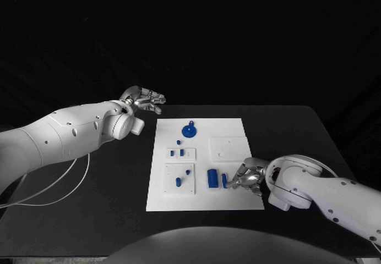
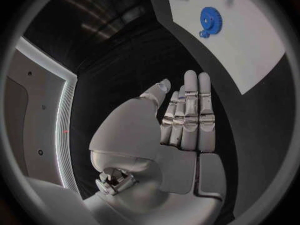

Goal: Assemble the parts on the task board

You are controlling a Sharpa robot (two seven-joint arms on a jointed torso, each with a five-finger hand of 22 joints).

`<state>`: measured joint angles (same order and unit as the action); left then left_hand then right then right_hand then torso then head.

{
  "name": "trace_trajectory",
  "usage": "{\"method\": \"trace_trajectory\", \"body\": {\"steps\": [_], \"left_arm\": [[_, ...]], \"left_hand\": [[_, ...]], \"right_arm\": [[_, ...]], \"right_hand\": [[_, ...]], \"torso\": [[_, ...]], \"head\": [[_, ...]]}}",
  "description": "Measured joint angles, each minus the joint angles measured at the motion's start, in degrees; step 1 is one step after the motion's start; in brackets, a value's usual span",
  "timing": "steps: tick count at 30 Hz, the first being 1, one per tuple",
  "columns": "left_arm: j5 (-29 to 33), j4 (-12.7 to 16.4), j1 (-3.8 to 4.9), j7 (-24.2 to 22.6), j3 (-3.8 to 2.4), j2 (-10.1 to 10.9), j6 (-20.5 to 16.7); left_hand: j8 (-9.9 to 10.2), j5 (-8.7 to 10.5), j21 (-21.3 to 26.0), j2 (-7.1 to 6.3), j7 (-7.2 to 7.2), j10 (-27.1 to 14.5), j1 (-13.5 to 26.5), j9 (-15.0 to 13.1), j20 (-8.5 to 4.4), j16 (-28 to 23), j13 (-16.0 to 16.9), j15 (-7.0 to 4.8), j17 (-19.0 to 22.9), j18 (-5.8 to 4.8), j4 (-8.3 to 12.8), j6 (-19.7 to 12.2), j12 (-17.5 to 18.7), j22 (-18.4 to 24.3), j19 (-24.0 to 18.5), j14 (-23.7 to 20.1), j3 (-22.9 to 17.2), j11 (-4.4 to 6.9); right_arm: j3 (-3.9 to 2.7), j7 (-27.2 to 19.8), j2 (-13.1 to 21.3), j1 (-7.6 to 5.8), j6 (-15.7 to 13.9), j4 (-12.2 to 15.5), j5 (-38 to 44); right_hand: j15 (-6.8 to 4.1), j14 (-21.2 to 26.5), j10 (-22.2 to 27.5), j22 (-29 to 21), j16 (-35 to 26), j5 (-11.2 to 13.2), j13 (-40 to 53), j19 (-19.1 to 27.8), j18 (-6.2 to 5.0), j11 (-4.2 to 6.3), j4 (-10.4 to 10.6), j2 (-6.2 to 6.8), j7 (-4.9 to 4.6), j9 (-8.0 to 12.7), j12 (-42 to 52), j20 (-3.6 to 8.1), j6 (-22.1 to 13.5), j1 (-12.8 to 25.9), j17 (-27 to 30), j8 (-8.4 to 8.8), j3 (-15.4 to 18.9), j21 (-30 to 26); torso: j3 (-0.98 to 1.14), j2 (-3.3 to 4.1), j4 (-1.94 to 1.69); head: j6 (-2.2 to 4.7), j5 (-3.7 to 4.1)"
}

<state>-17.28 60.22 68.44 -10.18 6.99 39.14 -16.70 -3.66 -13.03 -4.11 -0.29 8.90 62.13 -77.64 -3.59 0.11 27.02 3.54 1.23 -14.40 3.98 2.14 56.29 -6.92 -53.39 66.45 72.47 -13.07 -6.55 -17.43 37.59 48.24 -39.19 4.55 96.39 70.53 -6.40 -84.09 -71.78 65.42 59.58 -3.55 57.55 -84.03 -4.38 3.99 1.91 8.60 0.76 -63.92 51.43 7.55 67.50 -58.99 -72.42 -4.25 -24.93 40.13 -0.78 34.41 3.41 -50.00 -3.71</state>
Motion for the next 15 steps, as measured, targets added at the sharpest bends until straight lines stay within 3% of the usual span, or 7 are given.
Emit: {"method": "trace_trajectory", "body": {"steps": [15], "left_arm": [[0.0,0.0,-0.05,0.0,0.01,0.0,0.0]], "left_hand": [[0.0,0.00,0.0,0.00,0.00,0.0,0.0,0.0,0.00,0.0,0.0,0.00,0.0,0.00,0.0,0.0,0.0,-0.2,0.0,0.0,0.0,0.00]], "right_arm": [[0.03,0.6,-1.5,0.04,0.1,-1.4,1.9]], "right_hand": [[0.00,0.0,0.0,0.0,0.0,0.0,0.0,0.0,0.00,0.00,-0.3,-0.25,0.00,-0.1,0.0,0.00,0.0,-0.2,0.0,0.00,-0.3,0.0]], "torso": [[0.00,0.00,-0.03]], "head": [[0.00,0.27]]}}
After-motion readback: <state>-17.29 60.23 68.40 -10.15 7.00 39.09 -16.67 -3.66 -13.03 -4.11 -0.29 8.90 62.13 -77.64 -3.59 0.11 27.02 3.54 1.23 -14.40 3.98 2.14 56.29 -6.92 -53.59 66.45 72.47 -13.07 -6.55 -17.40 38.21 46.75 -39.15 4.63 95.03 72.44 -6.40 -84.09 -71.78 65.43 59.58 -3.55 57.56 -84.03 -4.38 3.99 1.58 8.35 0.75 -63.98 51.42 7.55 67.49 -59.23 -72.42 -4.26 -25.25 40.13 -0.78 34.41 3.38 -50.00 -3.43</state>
